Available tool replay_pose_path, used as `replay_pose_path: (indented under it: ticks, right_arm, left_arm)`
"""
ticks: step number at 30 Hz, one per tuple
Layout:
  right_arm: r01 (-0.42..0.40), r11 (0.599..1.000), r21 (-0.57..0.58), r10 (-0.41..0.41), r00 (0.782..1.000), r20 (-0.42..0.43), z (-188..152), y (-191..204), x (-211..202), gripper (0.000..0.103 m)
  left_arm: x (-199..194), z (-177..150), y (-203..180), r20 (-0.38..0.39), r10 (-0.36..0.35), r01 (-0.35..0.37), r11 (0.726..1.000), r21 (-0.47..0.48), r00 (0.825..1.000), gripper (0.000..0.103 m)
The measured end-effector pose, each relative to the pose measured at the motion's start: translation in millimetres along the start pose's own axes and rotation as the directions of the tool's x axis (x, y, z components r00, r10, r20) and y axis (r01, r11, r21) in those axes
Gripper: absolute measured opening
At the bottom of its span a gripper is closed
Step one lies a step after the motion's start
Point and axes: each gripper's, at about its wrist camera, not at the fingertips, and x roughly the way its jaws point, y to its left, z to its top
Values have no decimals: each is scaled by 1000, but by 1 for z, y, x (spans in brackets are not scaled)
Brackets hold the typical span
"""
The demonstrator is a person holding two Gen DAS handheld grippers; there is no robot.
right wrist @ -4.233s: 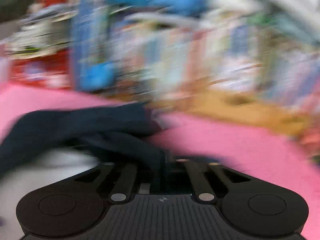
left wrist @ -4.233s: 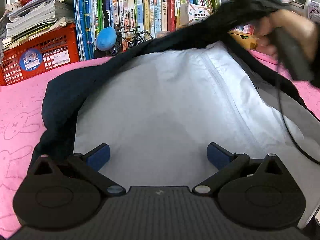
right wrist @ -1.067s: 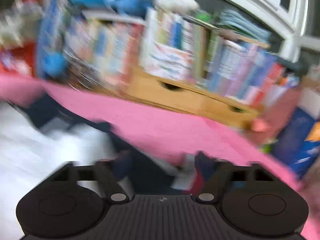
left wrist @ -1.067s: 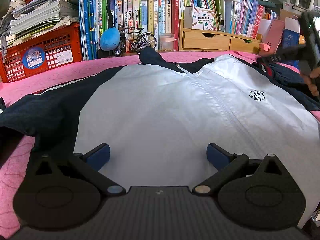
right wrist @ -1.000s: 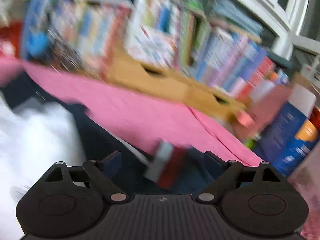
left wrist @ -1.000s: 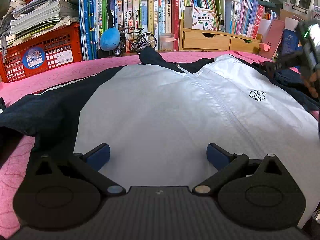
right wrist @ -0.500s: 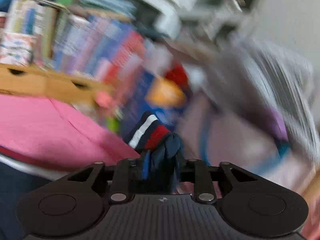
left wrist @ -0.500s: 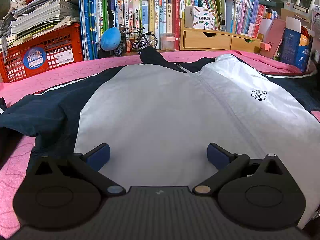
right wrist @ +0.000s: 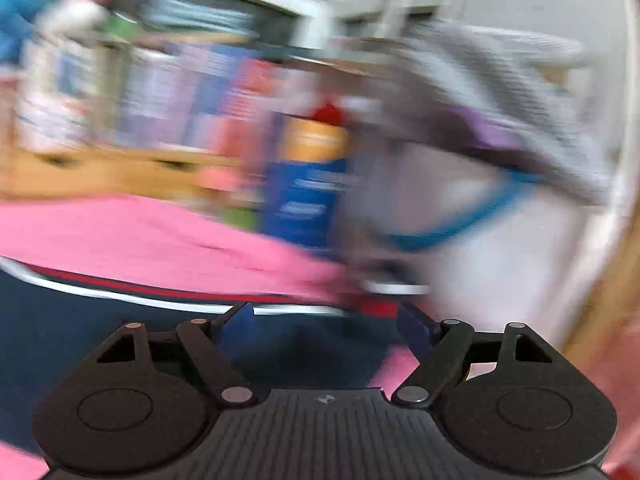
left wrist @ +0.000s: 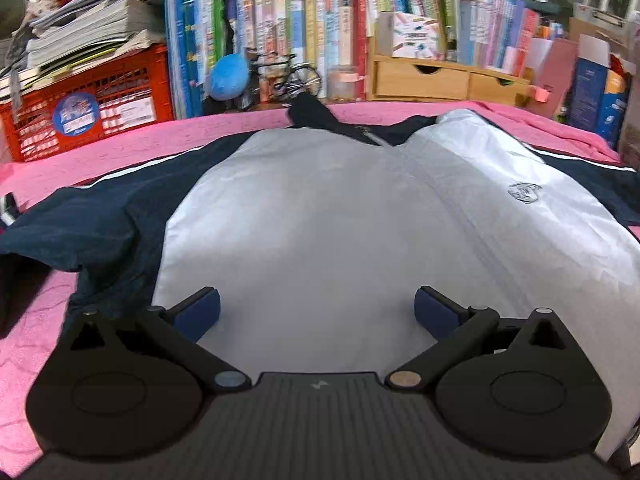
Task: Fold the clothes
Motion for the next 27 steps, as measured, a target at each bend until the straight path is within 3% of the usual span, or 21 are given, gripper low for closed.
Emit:
replay_pose_path:
  ticks: [2, 5, 7, 9, 10, 14, 17, 19, 21, 23, 24, 27]
  right_arm:
    - [-160, 987, 21, 160, 987, 17, 6, 28, -13, 79]
    - [-358, 930, -78, 361, 933, 16, 11, 103, -35, 85]
    - [-471, 870, -145, 477, 879, 9, 14, 153, -49, 91]
    - [-550, 807, -215, 563, 827, -4, 13, 202, -62, 91]
    - [-566, 784, -256, 581, 813, -18, 10, 225, -68, 91]
    - [-580, 694, -426, 626, 779, -42, -3, 287, -93, 91]
    - [-585, 662, -468, 638, 768, -58, -12, 303, -100, 91]
    - [-586, 671, -455, 631, 773, -66, -12, 305, -99, 94]
    - [-587, 681, -437, 626, 777, -68, -10, 303, -95, 97]
    - [-587, 696, -414, 616, 784, -78, -7, 301, -90, 100]
    - [-588, 700, -405, 613, 786, -82, -7, 301, -87, 101]
    - [-579, 707, -406, 603, 793, -81, -9, 303, -86, 102]
  left_arm:
    - [-12, 8, 7, 30, 48, -48, 999, -1, 998, 103]
    - [-39, 22, 31, 127, 146, -145, 989, -20, 981, 103]
    - [-47, 33, 55, 157, 242, -242, 970, -20, 957, 103]
    - [-42, 43, 81, 151, 385, -390, 921, 4, 911, 103]
    - [-38, 47, 95, 144, 443, -449, 893, 14, 885, 103]
    - [-15, 49, 158, 57, 580, -583, 812, 32, 812, 103]
    - [9, 37, 197, -48, 628, -624, 777, 83, 776, 103]
    - [20, 24, 212, -52, 705, -690, 705, 162, 707, 103]
    - [29, 13, 220, 34, 786, -765, 589, 263, 617, 103]
    - [35, 15, 231, 65, 829, -803, 513, 303, 555, 103]
    - [40, 18, 237, 74, 856, -823, 463, 330, 512, 103]
    - [56, 21, 251, 175, 918, -868, 255, 425, 355, 102]
